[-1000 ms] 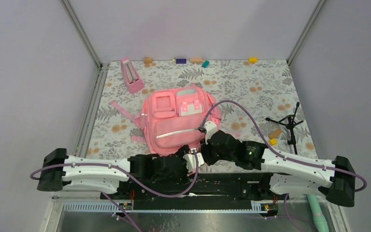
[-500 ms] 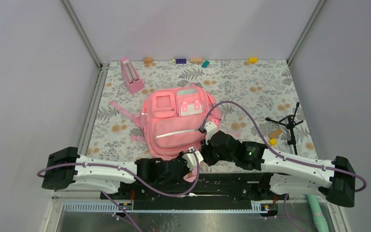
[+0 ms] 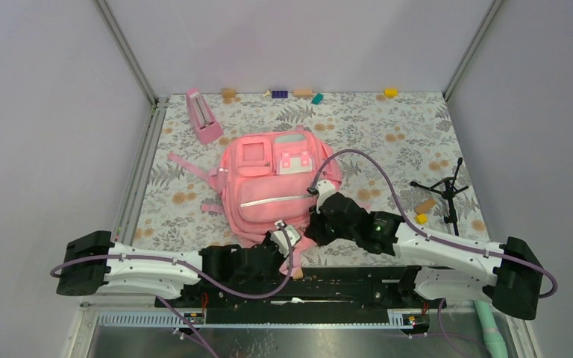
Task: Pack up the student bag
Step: Zip the student bag at the center of the board.
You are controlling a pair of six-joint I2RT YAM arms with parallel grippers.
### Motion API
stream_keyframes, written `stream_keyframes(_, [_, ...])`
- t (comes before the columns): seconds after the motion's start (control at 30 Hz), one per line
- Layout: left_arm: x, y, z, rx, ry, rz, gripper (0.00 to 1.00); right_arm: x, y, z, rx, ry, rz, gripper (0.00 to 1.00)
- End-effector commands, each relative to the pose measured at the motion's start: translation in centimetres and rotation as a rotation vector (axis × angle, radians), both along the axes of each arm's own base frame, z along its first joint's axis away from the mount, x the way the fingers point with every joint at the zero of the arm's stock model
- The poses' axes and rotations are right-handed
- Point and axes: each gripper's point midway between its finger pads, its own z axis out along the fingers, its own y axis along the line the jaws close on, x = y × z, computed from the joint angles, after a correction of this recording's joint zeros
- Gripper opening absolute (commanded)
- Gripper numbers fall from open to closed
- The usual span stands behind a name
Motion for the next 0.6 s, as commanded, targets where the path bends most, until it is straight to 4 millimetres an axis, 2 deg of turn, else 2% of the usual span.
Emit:
stream_keyframes(0.0, [1.1, 2.9, -1.5, 0.057, -0.003, 0.121, 0.0, 4.0, -7.6, -2.8, -0.245, -0.024, -0.215, 0.0])
stream_keyframes(0.17, [1.4, 3.9, -1.8, 0.06, 0.019, 0.182, 0.0, 3.8, -9.4, -3.3, -0.257, 0.025, -0.237, 0.0])
stream_keyframes(0.23, [1.6, 4.1, -1.6, 0.055, 0.017, 0.204, 0.0, 3.8, -9.2, -2.8, -0.233, 0.029, -0.224, 0.0])
stream_keyframes(0.3, [2.1, 4.4, -1.1, 0.051, 0.011, 0.24, 0.0, 3.5, -7.6, -1.4, -0.165, 0.044, -0.177, 0.0])
stream_keyframes(0.43, [3.9, 5.2, 0.5, 0.003, 0.073, 0.337, 0.0, 2.5, -2.9, 2.4, 0.018, 0.096, -0.02, 0.0])
stream_keyframes(0.47, [4.5, 5.4, 0.9, -0.02, 0.106, 0.356, 0.0, 2.6, -2.3, 3.4, 0.045, 0.089, -0.003, 0.08])
stream_keyframes(0.53, [5.4, 5.8, 1.8, -0.071, 0.145, 0.394, 0.0, 3.2, -1.8, 4.9, 0.073, 0.049, 0.003, 0.38])
stream_keyframes(0.57, [5.8, 6.1, 2.6, -0.101, 0.148, 0.416, 0.0, 3.7, -1.8, 5.5, 0.074, 0.019, 0.002, 0.5])
